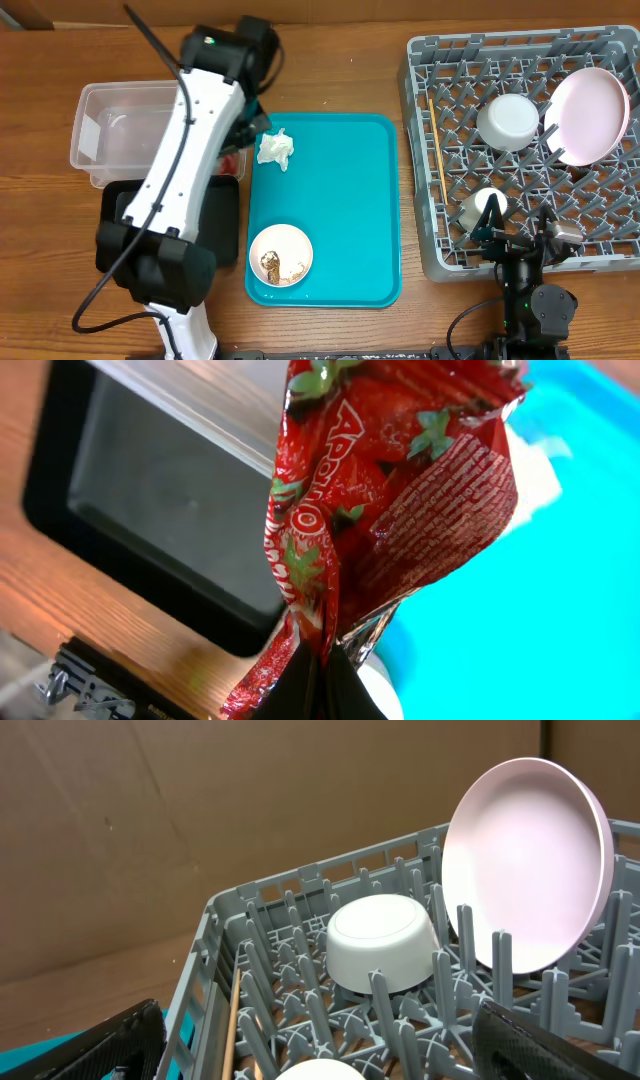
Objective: Sort waste into correct bins and load items into the dishwasher
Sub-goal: 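Carry the red wrapper with the left gripper into the clear bin, then grasp the white napkin with the left gripper and drop it in the bin, then grasp the rim of the white rice bowl with the left gripper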
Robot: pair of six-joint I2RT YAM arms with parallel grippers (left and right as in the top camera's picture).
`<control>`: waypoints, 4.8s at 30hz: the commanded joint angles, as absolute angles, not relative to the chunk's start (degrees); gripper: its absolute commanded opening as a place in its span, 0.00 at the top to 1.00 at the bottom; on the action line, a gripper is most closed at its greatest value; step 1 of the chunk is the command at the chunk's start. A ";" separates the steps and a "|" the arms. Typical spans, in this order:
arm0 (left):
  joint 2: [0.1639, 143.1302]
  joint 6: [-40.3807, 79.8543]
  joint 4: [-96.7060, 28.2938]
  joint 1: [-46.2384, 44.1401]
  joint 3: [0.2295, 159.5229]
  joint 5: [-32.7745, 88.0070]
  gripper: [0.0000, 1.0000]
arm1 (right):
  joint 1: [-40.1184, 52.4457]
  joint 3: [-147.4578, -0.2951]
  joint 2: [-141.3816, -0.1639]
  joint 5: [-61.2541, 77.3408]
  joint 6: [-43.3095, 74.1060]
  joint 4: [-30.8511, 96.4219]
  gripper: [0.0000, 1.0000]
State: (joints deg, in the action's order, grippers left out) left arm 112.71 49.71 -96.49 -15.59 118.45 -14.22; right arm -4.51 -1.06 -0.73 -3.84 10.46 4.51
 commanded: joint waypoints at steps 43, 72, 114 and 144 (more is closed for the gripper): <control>118.19 34.92 -67.53 -25.19 104.12 -22.90 0.11 | -4.86 -0.45 -0.16 -3.95 10.48 4.21 0.00; 114.56 37.87 -80.23 -12.40 116.57 -17.67 0.96 | -4.84 -0.45 -0.16 -3.95 10.48 4.21 0.00; 101.14 51.99 -76.36 -45.78 78.19 -9.91 0.43 | -4.86 -0.45 -0.16 -3.95 10.48 4.21 0.00; 103.33 43.18 -54.22 -46.11 61.84 -12.60 0.90 | -4.84 -0.45 -0.16 -3.92 10.48 4.21 0.00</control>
